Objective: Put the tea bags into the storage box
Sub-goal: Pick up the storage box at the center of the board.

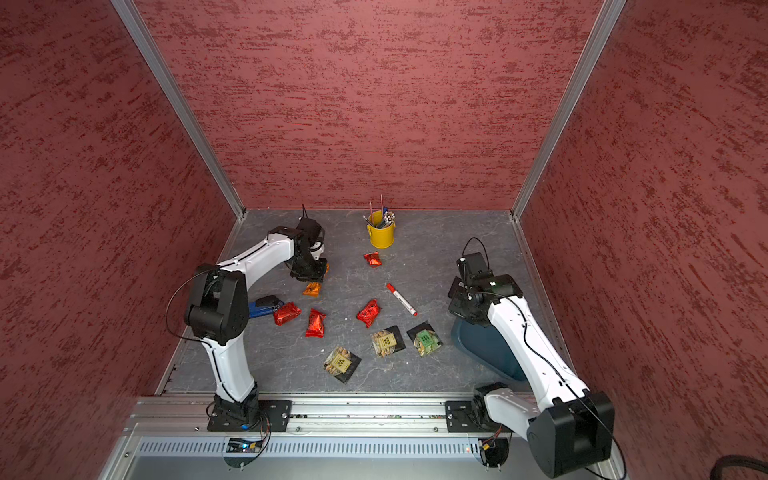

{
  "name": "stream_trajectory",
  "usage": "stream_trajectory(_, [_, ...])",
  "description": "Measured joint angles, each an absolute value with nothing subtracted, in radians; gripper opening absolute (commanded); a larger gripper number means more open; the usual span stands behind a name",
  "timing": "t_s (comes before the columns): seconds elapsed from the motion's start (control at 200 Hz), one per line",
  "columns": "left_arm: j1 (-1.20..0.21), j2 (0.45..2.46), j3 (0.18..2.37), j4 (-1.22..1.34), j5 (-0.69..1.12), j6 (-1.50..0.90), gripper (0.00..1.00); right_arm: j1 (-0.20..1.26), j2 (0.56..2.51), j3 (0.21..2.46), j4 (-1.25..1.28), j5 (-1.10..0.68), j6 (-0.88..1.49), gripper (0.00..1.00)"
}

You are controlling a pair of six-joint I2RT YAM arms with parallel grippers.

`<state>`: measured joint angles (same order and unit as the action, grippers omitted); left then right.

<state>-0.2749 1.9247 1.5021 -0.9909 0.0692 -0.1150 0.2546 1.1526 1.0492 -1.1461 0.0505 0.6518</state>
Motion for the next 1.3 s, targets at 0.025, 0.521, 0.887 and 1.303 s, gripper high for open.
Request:
stream_trajectory(0.025, [-0.272, 1.919, 1.502, -0.992, 0.069, -0.115, 0.26, 0.265, 1.157, 1.068, -1.155, 0.054, 0.653, 0.08])
stream_trajectory(0.521, [-0.199, 1.794, 1.505, -1.037, 0.081, -0.115, 0.26, 0.552, 1.381, 1.473, -1.246, 0.141, 0.718, 0.07])
stream_trajectory(0.887, [-0.069, 1.651, 1.511, -1.103, 0.118, -0.106, 0.27, 0.84, 1.752, 1.932, -1.288, 0.17, 0.737, 0.07])
stream_trajectory(1.303, [0.089, 1.525, 1.446, -1.14, 0.161, -0.104, 0.28, 0.966, 2.178, 2.504, -1.354, 0.12, 0.721, 0.05])
